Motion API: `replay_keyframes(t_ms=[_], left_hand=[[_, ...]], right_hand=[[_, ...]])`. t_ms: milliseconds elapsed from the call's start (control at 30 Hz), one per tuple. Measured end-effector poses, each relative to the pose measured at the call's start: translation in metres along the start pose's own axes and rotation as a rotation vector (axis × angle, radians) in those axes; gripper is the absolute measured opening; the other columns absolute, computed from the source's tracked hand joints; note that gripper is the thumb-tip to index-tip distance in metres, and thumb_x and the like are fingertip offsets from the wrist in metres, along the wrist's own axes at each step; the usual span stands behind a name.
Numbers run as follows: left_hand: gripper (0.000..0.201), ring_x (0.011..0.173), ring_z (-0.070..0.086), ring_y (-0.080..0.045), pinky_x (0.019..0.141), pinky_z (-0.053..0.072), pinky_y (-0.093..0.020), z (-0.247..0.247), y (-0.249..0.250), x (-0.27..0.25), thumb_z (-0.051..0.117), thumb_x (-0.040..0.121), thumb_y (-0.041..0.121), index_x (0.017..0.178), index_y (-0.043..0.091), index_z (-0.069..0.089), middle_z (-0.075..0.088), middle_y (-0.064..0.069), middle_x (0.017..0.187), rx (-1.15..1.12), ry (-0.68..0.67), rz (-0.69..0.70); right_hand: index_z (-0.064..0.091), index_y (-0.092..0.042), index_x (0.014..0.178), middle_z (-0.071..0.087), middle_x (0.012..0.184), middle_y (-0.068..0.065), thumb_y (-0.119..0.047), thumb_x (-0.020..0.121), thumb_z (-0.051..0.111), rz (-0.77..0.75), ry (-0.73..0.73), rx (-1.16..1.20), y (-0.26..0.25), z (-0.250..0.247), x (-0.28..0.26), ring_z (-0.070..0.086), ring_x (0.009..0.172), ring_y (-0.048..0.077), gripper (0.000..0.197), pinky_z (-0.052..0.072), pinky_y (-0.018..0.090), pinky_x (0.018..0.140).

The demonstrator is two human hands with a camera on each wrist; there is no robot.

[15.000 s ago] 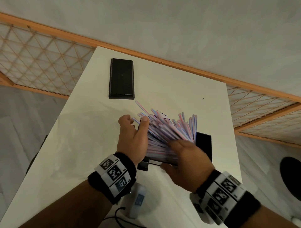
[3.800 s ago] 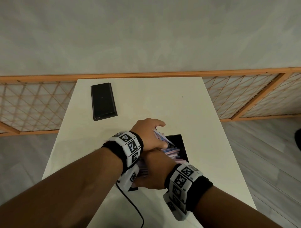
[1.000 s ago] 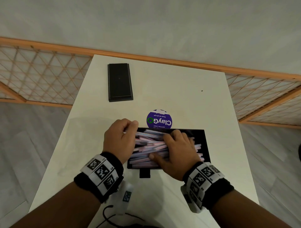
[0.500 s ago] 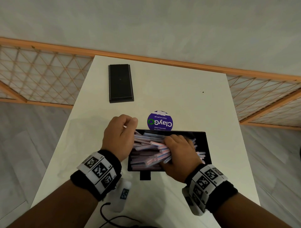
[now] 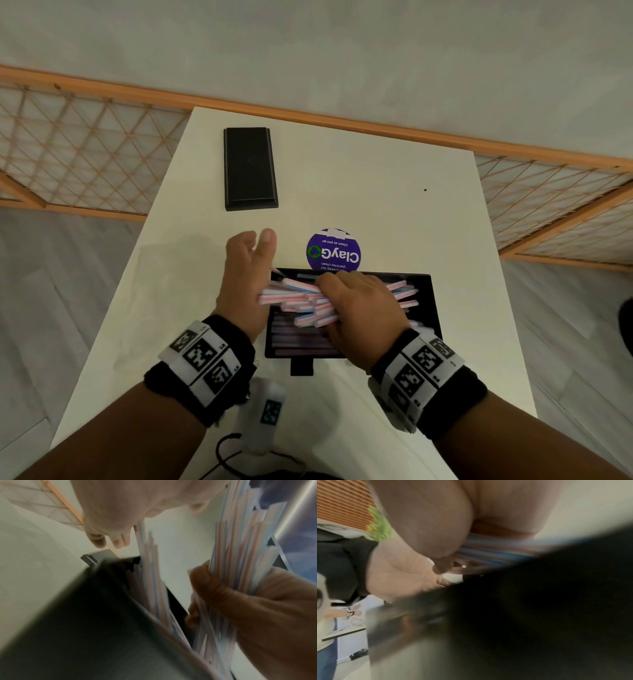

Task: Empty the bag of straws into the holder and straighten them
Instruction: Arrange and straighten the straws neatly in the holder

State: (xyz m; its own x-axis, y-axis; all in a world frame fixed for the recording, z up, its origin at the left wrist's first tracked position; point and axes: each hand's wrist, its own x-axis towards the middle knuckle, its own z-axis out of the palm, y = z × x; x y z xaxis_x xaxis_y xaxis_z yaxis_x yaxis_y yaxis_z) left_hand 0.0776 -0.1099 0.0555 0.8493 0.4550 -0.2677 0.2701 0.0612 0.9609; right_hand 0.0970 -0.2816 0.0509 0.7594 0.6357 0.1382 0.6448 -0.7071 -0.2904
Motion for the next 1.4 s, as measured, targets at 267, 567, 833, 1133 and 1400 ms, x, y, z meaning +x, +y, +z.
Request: replay_keyframes(t_ms=[267,567,833,1133,1400], left_hand=[[0.075,0.123,0.050,0.002,0.101,0.034,-0.011,-0.003,0.008,-0.005,0.036,0.087,0.067,0.140,0.015,0.050,0.054,0.005,0.139,0.102,-0.109,0.278],[0.045,0.124,0.054,-0.006,0.102,0.034,-0.012,-0.005,0.012,-0.013,0.048,0.092,0.051,0.121,0.018,0.058,0.062,0.004,0.126,0.248,-0.209,0.566],[0.030,0.085,0.070,-0.018,0.078,0.054,-0.025,0.009,0.036,-0.031,0.066,0.084,0.043,0.093,0.014,0.071,0.072,0.005,0.085,0.188,-0.313,0.541],[0.037,0.051,0.050,0.005,0.053,0.037,-0.004,0.019,0.016,-0.030,0.064,0.087,0.026,0.054,0.019,0.048,0.039,0.017,0.045,0.454,-0.048,0.601],[0.035,0.051,0.046,-0.004,0.054,0.036,-0.006,0.012,-0.009,-0.027,0.064,0.084,0.024,0.053,0.021,0.048,0.043,0.012,0.046,0.488,-0.048,0.570]], right_hand=[[0.065,-0.019,0.095,0.066,0.081,-0.003,-0.021,0.056,0.081,-0.007,-0.032,-0.111,0.007,0.010,-0.003,0.062,0.072,0.028,0.042,0.051,0.038,0.068],[0.064,-0.016,0.085,0.062,0.070,-0.001,-0.024,0.066,0.076,-0.016,-0.022,-0.092,0.000,0.004,0.008,0.059,0.061,0.028,0.025,0.048,0.034,0.057],[0.068,-0.018,0.075,0.056,0.052,-0.004,-0.024,0.062,0.069,0.158,0.121,-0.140,-0.025,-0.029,0.017,0.052,0.038,0.024,0.015,0.028,0.022,0.044],[0.060,-0.016,0.071,0.058,0.052,-0.003,-0.045,0.057,0.084,0.185,0.099,-0.155,-0.035,-0.027,0.001,0.054,0.036,0.023,0.041,0.032,0.021,0.041],[0.057,-0.018,0.070,0.058,0.053,-0.004,-0.050,0.052,0.086,0.196,-0.059,-0.237,0.013,-0.030,-0.033,0.053,0.037,0.026,0.047,0.034,0.023,0.038]])
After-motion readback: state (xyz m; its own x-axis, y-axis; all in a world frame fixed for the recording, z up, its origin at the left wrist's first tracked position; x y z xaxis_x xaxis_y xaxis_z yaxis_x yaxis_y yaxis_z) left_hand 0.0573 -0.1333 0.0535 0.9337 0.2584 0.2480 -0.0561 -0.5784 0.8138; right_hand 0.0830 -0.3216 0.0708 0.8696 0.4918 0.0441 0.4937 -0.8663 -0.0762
